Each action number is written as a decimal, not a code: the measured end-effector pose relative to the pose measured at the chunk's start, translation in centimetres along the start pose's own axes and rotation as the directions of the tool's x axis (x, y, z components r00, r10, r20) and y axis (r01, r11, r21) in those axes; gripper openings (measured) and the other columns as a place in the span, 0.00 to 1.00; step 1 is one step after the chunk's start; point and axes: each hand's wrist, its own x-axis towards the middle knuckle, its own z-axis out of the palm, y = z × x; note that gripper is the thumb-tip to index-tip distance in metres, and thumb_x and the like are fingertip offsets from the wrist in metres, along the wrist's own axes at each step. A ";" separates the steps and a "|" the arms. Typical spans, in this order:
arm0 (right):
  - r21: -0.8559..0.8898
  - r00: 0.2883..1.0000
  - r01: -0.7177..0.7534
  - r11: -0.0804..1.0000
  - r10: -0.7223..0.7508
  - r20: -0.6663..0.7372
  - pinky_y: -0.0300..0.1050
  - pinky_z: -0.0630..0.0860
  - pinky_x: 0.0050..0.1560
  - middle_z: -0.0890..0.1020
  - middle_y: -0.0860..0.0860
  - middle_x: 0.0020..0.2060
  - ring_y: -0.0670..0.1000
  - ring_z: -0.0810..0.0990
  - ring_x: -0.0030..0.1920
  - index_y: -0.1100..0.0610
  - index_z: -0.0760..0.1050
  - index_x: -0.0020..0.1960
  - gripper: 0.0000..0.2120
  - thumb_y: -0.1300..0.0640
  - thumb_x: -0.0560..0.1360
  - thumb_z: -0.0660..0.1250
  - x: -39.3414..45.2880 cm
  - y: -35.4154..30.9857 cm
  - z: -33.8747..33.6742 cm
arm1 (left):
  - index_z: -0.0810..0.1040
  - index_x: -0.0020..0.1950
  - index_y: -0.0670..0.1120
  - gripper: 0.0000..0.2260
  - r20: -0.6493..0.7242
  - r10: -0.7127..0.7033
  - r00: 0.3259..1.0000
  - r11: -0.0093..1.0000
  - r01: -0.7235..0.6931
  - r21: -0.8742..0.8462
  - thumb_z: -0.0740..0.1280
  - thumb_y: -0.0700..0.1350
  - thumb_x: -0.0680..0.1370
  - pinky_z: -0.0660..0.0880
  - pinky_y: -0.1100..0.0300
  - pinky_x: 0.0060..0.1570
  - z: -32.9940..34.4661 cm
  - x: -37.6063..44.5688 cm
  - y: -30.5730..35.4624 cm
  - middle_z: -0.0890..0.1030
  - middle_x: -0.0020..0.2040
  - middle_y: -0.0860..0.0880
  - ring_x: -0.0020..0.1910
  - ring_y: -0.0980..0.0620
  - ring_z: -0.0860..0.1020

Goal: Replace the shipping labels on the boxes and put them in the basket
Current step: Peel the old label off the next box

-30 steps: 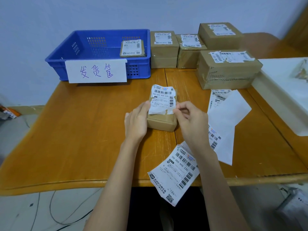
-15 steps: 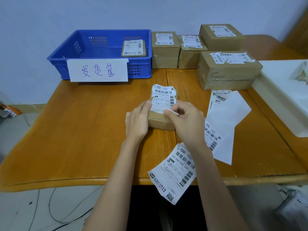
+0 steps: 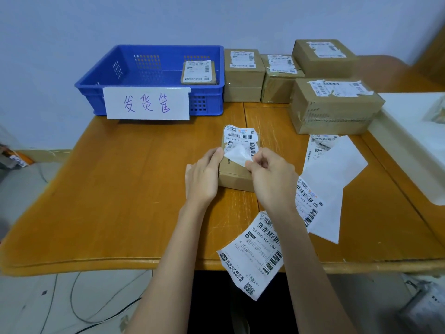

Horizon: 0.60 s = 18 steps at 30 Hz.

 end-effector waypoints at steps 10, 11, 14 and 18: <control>-0.164 0.987 0.137 0.977 -0.148 -0.061 0.41 0.67 0.48 0.79 0.48 0.53 0.48 0.76 0.51 0.50 0.73 0.41 0.07 0.51 0.76 0.68 -0.1 0.1 1.3 | 0.72 0.44 0.55 0.18 0.001 0.027 1.000 0.999 -0.027 0.043 0.47 0.54 0.85 0.58 0.56 0.50 0.2 0.0 -0.1 0.77 0.42 0.58 0.44 0.60 0.73; -0.166 0.988 0.125 0.978 -0.138 -0.069 0.39 0.64 0.44 0.79 0.48 0.50 0.47 0.74 0.47 0.51 0.72 0.41 0.08 0.52 0.76 0.69 0.2 0.1 1.2 | 0.72 0.44 0.54 0.18 -0.002 0.033 0.999 0.998 -0.033 0.051 0.46 0.55 0.84 0.59 0.55 0.51 0.2 -0.1 0.0 0.77 0.42 0.58 0.43 0.60 0.73; -0.201 0.989 0.104 0.974 -0.122 -0.082 0.35 0.59 0.34 0.77 0.47 0.45 0.46 0.72 0.42 0.51 0.71 0.41 0.09 0.52 0.77 0.68 0.5 0.0 1.1 | 0.68 0.41 0.55 0.17 -0.004 0.050 0.999 0.997 -0.050 0.052 0.45 0.58 0.81 0.60 0.55 0.51 0.3 0.0 0.0 0.79 0.43 0.57 0.44 0.59 0.73; -0.167 0.989 0.067 0.984 -0.087 -0.116 0.35 0.63 0.35 0.78 0.49 0.41 0.47 0.73 0.39 0.53 0.73 0.41 0.08 0.52 0.77 0.68 0.7 0.2 1.3 | 0.72 0.42 0.56 0.19 0.005 0.048 0.999 0.999 -0.048 0.016 0.45 0.59 0.79 0.61 0.55 0.54 0.2 -0.2 0.2 0.80 0.44 0.57 0.46 0.58 0.74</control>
